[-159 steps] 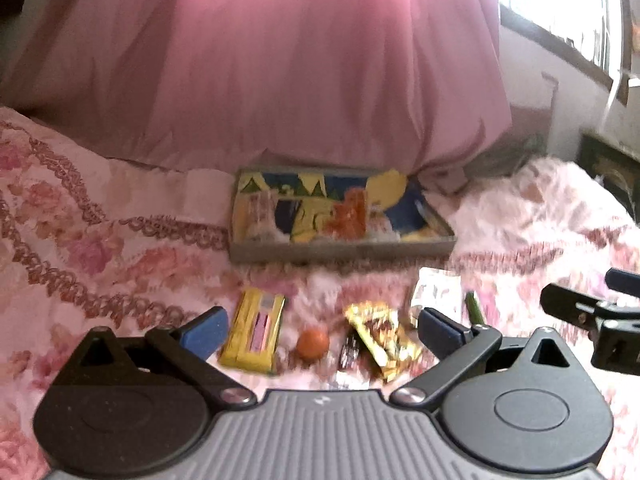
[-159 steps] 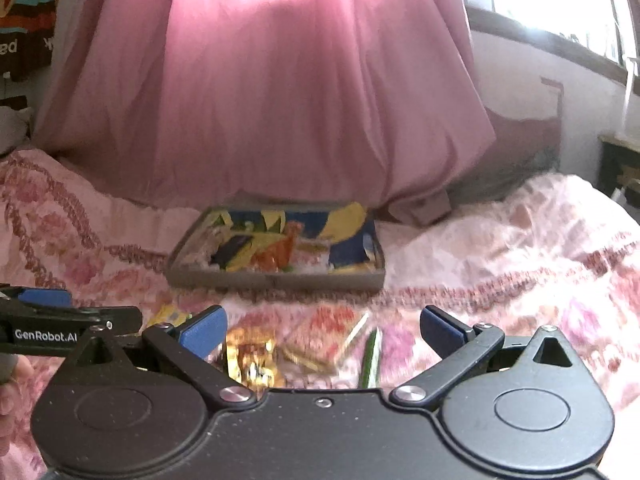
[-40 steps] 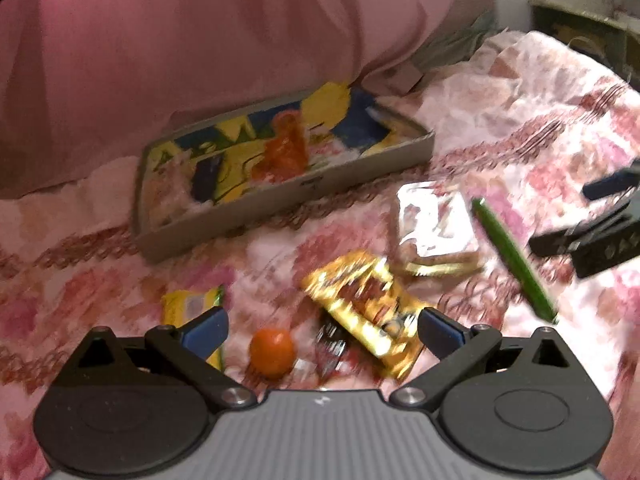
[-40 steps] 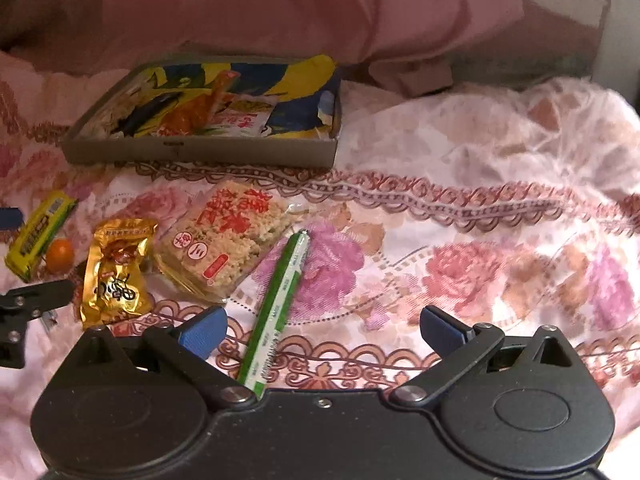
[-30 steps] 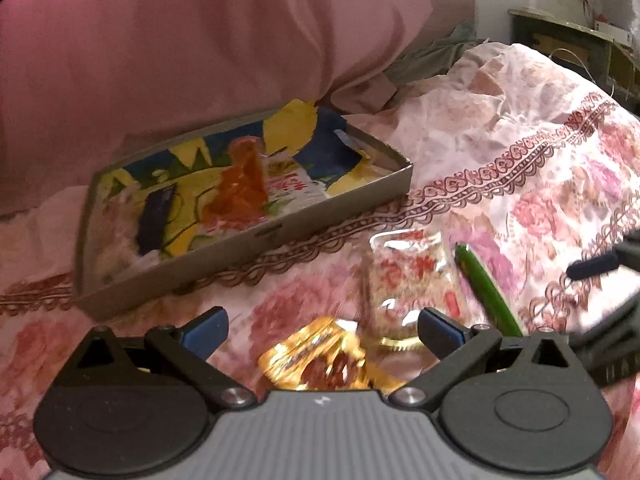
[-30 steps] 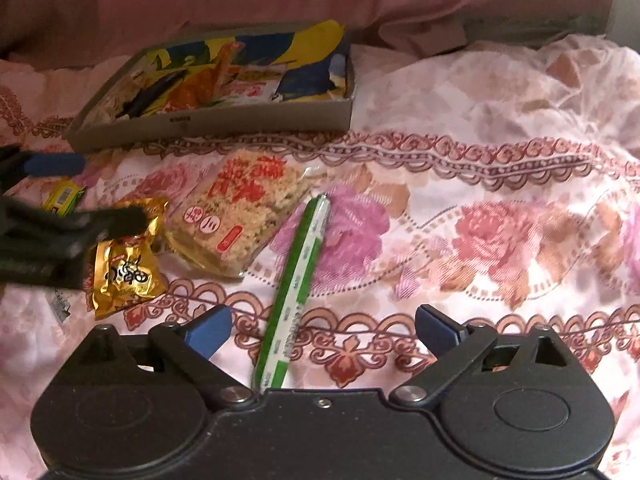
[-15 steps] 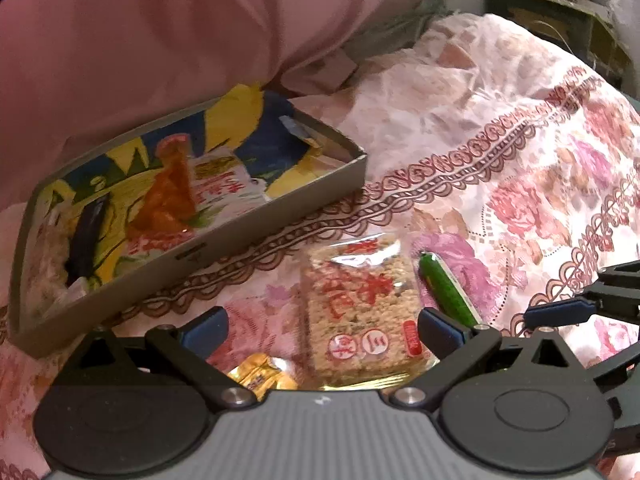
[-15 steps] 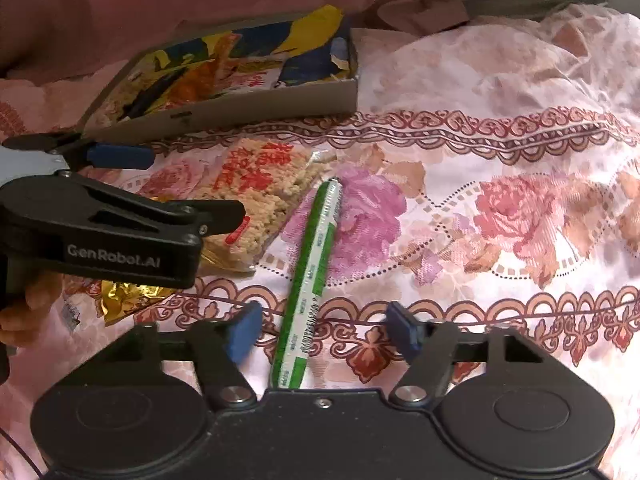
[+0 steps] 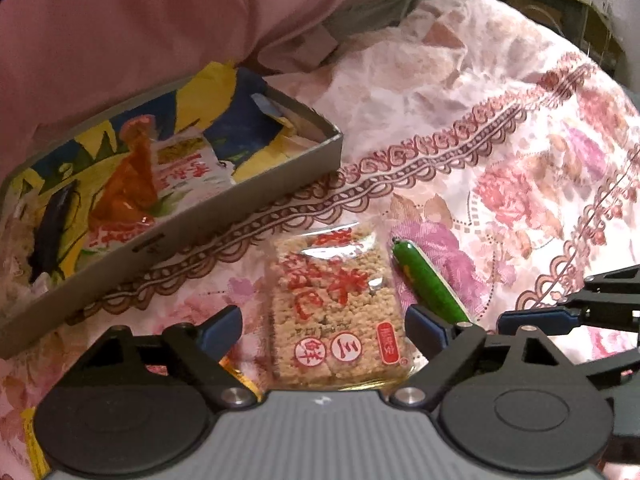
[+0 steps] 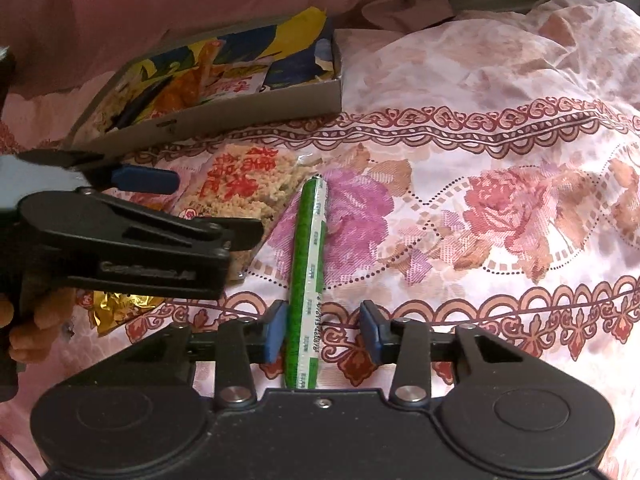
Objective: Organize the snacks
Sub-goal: 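Grasp the red-print rice cracker packet with the left tool while the right tool grasps the green stick packet, then lift both packets and carry them over the cartoon tray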
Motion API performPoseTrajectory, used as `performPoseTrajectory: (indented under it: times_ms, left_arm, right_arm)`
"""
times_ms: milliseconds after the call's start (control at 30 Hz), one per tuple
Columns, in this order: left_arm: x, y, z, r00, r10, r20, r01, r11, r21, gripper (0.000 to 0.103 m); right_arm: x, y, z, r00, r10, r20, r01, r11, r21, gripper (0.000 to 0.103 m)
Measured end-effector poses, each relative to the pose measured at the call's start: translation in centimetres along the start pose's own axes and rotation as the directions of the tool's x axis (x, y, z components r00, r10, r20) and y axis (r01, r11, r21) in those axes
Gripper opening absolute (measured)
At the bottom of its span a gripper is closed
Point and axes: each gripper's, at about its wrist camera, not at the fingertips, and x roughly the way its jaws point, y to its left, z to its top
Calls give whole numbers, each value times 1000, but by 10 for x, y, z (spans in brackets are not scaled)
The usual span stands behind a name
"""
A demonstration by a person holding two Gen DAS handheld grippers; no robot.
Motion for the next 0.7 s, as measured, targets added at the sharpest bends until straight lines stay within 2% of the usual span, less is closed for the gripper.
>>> performPoseTrajectory:
  times_ms: [100,233,367,467,533,700]
  left_arm:
    - [7,-1,2,1000,-2,-27,1,1000,-18,89]
    - [9,3,1,999,-30,-44,27,998,-62,77]
    - [4,3,0,999,-19,-51,16,998,-63,75]
    - [-1,6,-2,998,2,-60,-7,996,-85,75]
    - [-6,8,-4,998,27,-64,-33,995,-93,75]
    - [-19,11,-7,997,54,-54,-60,991,-122,75]
  right_arm:
    - [3,1,0,1000,-7,1,7,1000,-3,44]
    - [5,4,1,1000,-14,16,15,1000,-27,46]
    - [7,6,1,999,-13,31,14,999,-38,44]
    - [6,6,1,999,-4,40,6,999,-40,35]
    - [4,6,1,999,7,50,-5,999,-36,19]
    - [-1,11,0,998,-4,69,8,998,-60,19]
